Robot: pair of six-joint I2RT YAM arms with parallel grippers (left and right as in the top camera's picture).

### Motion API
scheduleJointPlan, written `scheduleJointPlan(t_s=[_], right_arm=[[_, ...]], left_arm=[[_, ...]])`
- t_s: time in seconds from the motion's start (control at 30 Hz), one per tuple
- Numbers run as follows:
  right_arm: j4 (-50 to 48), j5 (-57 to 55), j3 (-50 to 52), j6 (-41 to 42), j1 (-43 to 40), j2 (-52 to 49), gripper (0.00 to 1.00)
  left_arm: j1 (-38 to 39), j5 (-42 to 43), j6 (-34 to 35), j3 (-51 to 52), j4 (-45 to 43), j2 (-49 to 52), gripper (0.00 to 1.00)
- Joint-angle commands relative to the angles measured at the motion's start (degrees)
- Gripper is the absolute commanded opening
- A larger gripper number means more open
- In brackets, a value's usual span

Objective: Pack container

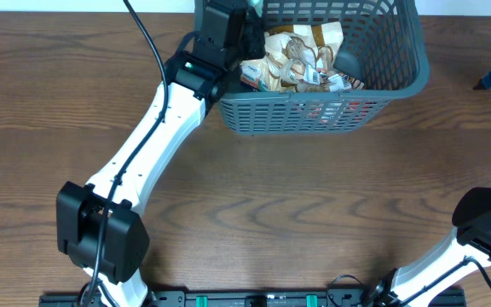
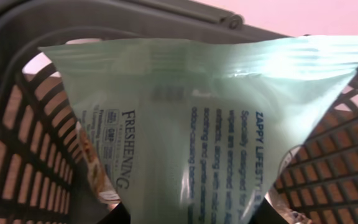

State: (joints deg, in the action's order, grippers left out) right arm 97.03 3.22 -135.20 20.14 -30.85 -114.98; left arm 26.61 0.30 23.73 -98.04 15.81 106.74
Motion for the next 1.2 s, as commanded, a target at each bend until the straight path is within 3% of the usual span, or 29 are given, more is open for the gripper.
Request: scheduleJointPlan(t_s=[0.0, 0.07, 0.17, 0.2, 0.37, 0.63, 0.83, 1.0, 1.17], right_arm=[[0.07, 0.02, 0.31, -0.68, -0.2, -0.48, 0.99], [0.07, 0.02, 0.31, -0.68, -0.2, -0.48, 0.99], [0.07, 0.02, 0.31, -0.68, -0.2, -0.48, 0.99], [0.07, 0.02, 0.31, -0.68, -0.2, -0.48, 0.99], [0.07, 0.02, 0.31, -0.68, -0.2, -0.48, 0.99], [0.07, 0.02, 0.31, -0.68, -0.2, -0.48, 0.99], [0.07, 0.02, 0.31, -0.7, -0.2, -0.48, 0.99], [0.07, 0.02, 0.31, -0.68, -0.2, -0.48, 0.99], [0.07, 0.02, 0.31, -0.7, -0.2, -0.48, 0.99]], left_arm=[[-0.2, -0.98, -0.59, -0.11, 0.42, 0.55, 0.31], [-0.2, -0.98, -0.59, -0.11, 0.42, 0.55, 0.56], [-0.2, -0.98, -0.66, -0.11, 0.22, 0.55, 0.85], [-0.2, -1.01, -0.83, -0.11, 0.17, 0.55, 0.9], [-0.2, -0.98, -2.84, -0.13, -0.96, 0.52, 1.0], [-0.59, -1.53, -8.96, -1.44, -2.56, -4.07, 0.99], [-2.58, -9.42, -9.16, -2.14, -2.01, -13.7, 0.99], [-6.36, -13.86, -10.08, -2.14, 3.04, -23.45, 0.99], [-11.26, -20.13, -10.67, -2.14, 13.49, -32.94, 0.99]])
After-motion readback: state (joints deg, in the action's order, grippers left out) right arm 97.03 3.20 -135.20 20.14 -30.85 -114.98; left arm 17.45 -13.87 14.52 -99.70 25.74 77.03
